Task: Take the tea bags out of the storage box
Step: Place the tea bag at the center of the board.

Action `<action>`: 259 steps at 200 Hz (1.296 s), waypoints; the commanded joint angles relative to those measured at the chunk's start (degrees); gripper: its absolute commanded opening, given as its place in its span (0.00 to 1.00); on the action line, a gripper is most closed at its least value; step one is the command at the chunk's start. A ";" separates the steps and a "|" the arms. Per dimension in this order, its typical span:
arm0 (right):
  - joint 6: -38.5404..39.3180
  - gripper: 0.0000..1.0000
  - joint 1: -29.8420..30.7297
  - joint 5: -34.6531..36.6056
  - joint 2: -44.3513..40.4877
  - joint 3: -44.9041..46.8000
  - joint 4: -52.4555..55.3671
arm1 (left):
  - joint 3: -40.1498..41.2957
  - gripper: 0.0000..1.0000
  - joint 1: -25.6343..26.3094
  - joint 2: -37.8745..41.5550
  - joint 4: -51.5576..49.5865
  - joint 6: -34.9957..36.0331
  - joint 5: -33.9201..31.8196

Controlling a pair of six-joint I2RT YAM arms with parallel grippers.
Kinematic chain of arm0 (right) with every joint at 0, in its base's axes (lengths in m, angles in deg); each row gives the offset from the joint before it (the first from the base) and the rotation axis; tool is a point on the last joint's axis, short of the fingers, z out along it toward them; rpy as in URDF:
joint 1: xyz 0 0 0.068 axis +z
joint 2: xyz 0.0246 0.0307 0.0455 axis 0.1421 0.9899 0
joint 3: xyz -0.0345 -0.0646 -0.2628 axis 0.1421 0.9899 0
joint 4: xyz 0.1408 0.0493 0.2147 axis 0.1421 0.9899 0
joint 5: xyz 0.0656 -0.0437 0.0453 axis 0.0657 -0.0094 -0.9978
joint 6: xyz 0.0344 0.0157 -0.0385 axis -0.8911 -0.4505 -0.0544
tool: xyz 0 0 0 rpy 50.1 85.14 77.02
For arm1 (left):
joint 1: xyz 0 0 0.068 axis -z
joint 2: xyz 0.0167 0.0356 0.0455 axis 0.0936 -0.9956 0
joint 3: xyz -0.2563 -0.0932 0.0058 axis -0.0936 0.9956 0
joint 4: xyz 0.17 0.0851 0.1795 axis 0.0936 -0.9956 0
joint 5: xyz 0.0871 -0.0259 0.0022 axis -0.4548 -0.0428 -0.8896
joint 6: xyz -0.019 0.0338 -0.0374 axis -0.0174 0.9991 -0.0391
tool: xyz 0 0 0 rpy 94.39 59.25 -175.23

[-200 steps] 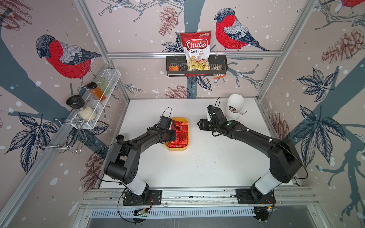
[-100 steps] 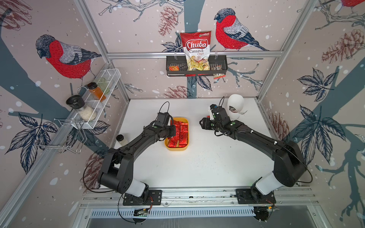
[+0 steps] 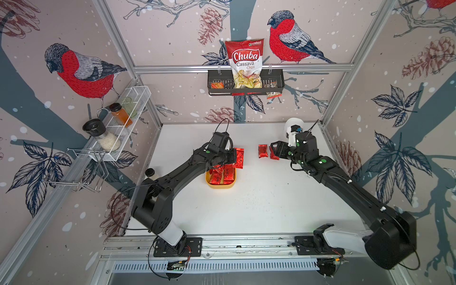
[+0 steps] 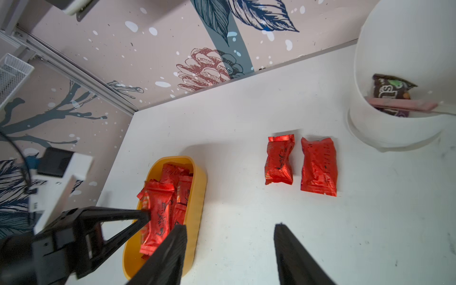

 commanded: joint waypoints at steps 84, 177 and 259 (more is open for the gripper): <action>0.87 0.63 -1.54 -2.08 -6.37 4.86 2.62 | -29.93 0.00 1.30 -31.70 1.07 -3.19 0.37; 0.98 0.63 -1.59 -3.04 -4.49 5.45 1.53 | -33.29 0.00 0.69 -37.33 -2.95 -1.03 -4.43; 0.41 0.66 1.73 -1.66 -2.26 3.39 1.55 | -34.02 0.37 0.50 -31.66 -4.62 1.97 -4.94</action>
